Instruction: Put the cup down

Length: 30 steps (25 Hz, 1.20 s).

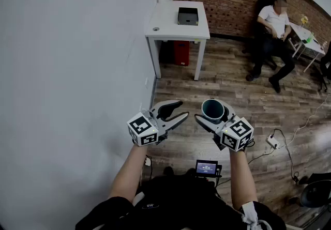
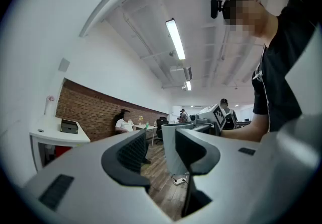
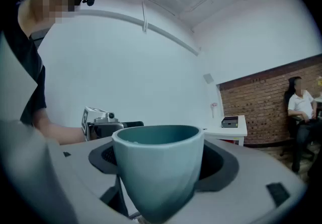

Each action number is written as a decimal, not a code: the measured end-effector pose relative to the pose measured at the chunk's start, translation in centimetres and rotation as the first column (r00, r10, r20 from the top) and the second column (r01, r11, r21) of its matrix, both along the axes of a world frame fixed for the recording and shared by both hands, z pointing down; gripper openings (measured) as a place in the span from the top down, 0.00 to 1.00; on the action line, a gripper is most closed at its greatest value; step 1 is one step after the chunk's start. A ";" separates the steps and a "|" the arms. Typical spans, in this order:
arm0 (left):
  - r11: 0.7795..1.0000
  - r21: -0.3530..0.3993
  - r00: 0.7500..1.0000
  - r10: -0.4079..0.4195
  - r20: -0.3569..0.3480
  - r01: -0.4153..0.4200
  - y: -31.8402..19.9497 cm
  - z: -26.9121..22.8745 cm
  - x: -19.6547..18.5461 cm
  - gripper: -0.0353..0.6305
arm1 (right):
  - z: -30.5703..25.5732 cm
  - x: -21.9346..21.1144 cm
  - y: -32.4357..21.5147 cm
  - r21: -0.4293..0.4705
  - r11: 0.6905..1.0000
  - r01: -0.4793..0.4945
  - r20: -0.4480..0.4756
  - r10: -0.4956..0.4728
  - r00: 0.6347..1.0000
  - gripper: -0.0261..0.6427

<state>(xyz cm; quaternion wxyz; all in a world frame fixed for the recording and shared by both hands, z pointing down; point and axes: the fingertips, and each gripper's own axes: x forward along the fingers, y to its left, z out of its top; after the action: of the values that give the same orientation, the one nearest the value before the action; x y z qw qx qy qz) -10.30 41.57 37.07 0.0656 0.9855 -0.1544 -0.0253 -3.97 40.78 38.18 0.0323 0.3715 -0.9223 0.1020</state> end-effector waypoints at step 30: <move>1.000 -0.009 1.000 -0.003 0.017 0.003 0.3 0.5 3.8 0.67 | 0.1 3.4 0.6 -0.004 0.999 0.035 0.029 -0.035 0.999 0.35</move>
<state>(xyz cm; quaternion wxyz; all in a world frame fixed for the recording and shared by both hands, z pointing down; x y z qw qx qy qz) -6.51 41.88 37.59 0.0686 0.9852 -0.1564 -0.0162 -0.54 41.40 38.24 0.0214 0.3537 -0.9287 0.1088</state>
